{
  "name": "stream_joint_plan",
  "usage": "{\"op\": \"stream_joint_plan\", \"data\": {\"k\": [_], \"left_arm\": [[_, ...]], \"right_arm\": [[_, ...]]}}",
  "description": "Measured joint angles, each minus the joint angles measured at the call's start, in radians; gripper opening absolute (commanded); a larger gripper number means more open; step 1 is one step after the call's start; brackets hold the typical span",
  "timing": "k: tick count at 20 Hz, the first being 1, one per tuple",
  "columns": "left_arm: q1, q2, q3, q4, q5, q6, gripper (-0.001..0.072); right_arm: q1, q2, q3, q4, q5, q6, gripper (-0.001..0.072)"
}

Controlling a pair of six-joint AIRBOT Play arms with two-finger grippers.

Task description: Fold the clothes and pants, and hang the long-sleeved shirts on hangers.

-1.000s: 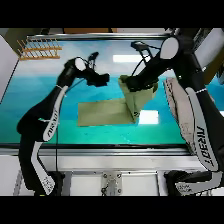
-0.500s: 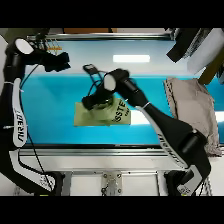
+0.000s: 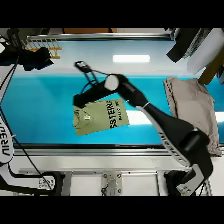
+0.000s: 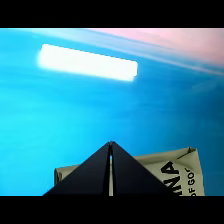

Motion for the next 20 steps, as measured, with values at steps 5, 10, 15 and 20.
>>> {"op": "stream_joint_plan", "data": {"k": [5, 10, 15, 20], "left_arm": [[-0.045, 0.145, -0.310, 0.000, 0.074, 0.032, 0.0007], [-0.119, 0.227, -0.536, -0.001, 0.140, 0.047, 0.0007], [-0.177, 0.246, -0.607, -0.004, 0.180, 0.051, 0.0007], [-0.196, 0.249, -0.620, -0.009, 0.206, 0.050, 0.0007]], "right_arm": [[-0.333, 0.192, -0.387, -0.008, 0.039, -0.023, 0.0612], [-0.571, 0.203, -0.631, 0.009, 0.071, -0.075, 0.0612], [-0.558, 0.082, -0.665, 0.175, 0.083, -0.181, 0.0610], [-0.412, -0.043, -0.566, 0.296, 0.084, -0.219, 0.0206]]}}
